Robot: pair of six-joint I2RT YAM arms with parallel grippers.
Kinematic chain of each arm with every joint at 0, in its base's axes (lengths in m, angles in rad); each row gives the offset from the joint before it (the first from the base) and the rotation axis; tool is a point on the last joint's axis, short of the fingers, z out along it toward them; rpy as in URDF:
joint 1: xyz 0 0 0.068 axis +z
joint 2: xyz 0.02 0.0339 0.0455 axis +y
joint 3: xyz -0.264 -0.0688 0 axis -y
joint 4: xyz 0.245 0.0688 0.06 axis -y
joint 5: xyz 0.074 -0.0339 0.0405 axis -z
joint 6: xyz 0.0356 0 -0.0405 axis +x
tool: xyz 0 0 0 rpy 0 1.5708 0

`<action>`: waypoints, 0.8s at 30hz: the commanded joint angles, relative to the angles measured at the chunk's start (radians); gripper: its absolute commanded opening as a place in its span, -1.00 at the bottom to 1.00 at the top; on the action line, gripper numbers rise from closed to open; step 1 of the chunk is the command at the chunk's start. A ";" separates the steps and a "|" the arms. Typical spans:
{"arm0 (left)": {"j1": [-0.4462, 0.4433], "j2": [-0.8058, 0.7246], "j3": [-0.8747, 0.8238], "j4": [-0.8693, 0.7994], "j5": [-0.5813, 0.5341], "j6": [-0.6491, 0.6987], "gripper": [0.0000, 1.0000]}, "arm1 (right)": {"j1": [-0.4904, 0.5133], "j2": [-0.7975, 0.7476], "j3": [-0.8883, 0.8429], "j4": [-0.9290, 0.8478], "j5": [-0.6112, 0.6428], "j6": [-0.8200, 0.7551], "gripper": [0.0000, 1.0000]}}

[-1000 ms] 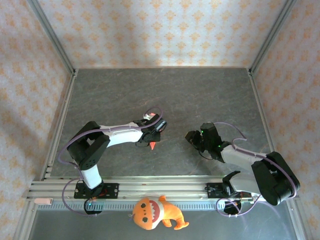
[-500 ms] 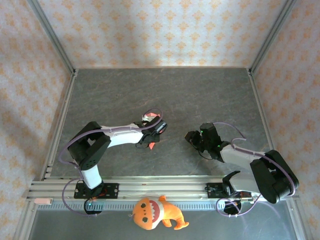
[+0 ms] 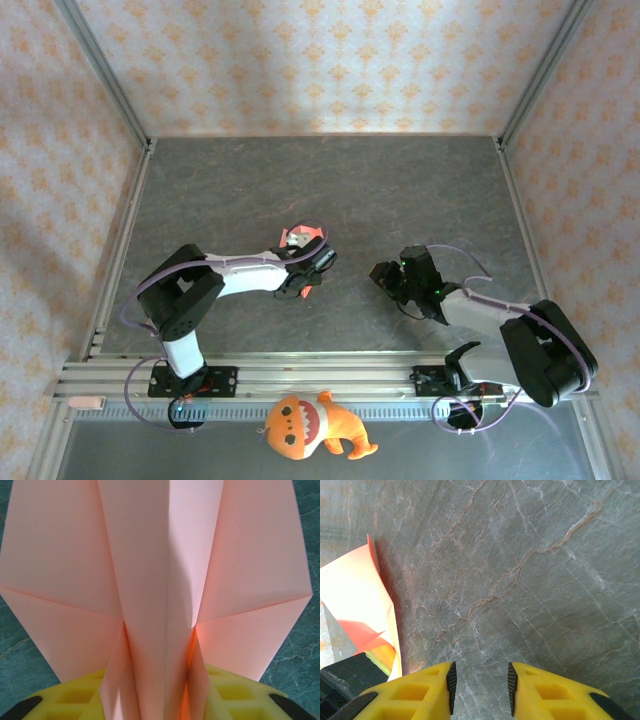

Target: Fold a paper plane with a square sheet of paper (pick it up from the middle)

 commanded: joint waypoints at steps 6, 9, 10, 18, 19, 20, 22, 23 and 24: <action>-0.007 -0.036 0.033 -0.080 -0.008 -0.044 -0.19 | -0.007 -0.035 -0.003 -0.001 0.018 -0.021 -0.29; -0.008 -0.073 0.042 -0.098 -0.023 -0.051 -0.16 | -0.008 -0.034 0.004 -0.010 0.023 -0.028 -0.29; -0.007 -0.086 0.042 -0.104 -0.028 -0.052 -0.15 | -0.008 -0.033 0.006 -0.013 0.023 -0.028 -0.29; -0.007 -0.182 0.052 -0.155 -0.077 -0.055 -0.12 | -0.007 -0.043 0.073 -0.096 0.077 -0.092 -0.29; -0.008 -0.201 0.050 -0.161 -0.093 -0.054 -0.11 | -0.007 -0.051 0.091 -0.121 0.101 -0.109 -0.29; -0.007 -0.220 0.045 -0.162 -0.110 -0.053 -0.11 | -0.007 -0.052 0.107 -0.146 0.130 -0.124 -0.28; -0.005 -0.278 0.025 -0.153 -0.160 -0.043 -0.05 | -0.008 -0.111 0.141 -0.199 0.217 -0.161 -0.28; -0.001 -0.307 0.011 -0.142 -0.180 -0.036 -0.02 | -0.007 -0.131 0.157 -0.222 0.261 -0.181 -0.27; 0.006 -0.343 -0.007 -0.127 -0.201 -0.024 0.02 | -0.007 -0.154 0.173 -0.248 0.320 -0.204 -0.26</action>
